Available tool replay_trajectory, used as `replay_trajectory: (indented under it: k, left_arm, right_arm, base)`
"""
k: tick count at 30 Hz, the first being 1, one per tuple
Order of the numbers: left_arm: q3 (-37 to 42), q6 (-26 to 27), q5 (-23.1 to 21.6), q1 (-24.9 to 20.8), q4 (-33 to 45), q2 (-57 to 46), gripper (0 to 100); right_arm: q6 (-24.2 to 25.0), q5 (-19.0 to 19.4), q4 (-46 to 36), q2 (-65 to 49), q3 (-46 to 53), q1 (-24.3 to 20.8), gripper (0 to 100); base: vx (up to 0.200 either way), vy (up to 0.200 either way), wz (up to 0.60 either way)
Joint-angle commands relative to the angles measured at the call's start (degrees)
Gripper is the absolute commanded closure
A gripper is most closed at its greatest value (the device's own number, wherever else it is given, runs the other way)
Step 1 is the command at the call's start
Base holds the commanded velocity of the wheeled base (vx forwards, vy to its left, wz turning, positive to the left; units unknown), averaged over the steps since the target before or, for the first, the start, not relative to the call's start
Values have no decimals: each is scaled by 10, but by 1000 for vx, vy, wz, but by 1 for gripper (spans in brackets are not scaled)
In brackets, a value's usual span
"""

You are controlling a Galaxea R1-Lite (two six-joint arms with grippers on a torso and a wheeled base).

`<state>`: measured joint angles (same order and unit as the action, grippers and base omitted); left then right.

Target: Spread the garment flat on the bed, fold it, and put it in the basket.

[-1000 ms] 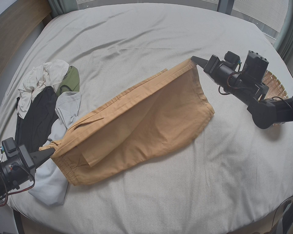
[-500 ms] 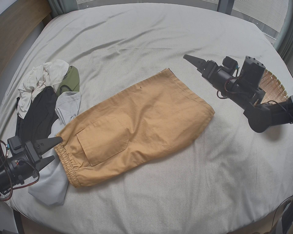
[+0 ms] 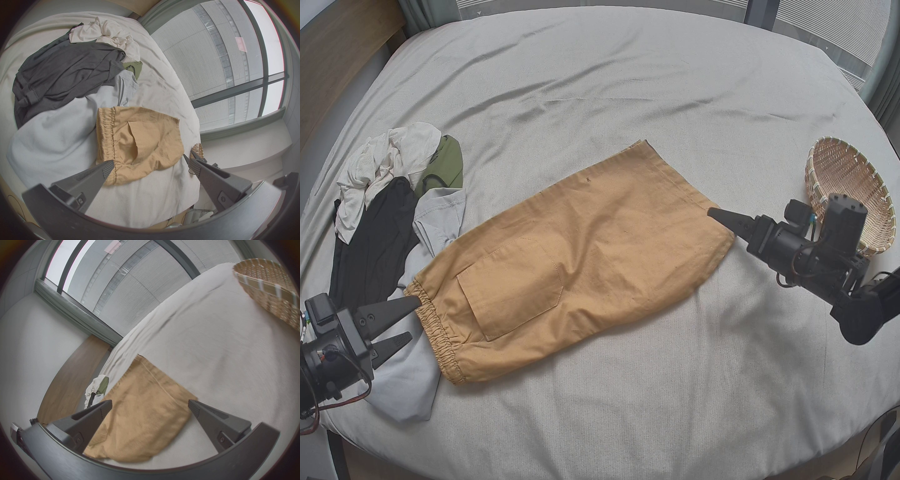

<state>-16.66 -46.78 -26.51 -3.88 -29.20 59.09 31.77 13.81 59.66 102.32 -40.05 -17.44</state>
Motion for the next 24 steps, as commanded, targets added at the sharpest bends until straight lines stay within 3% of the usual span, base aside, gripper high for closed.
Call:
replay_trajectory:
  k: [1, 8, 24]
  left_arm:
    - [15, -3, -5, -4, -1, -42, 0]
    - [16, -3, -5, -4, 1, -47, 0]
    - [18, -3, -4, -5, 0, -50, 0]
  right_arm:
    - [0, -15, 6, -15, 32, 4, 0]
    - [0, -20, 14, 25, 32, -8, 0]
    - [29, -22, 136, 137, -37, -60, 0]
  base:
    - [0, 0, 0]
    - [0, 0, 0]
    - [0, 0, 0]
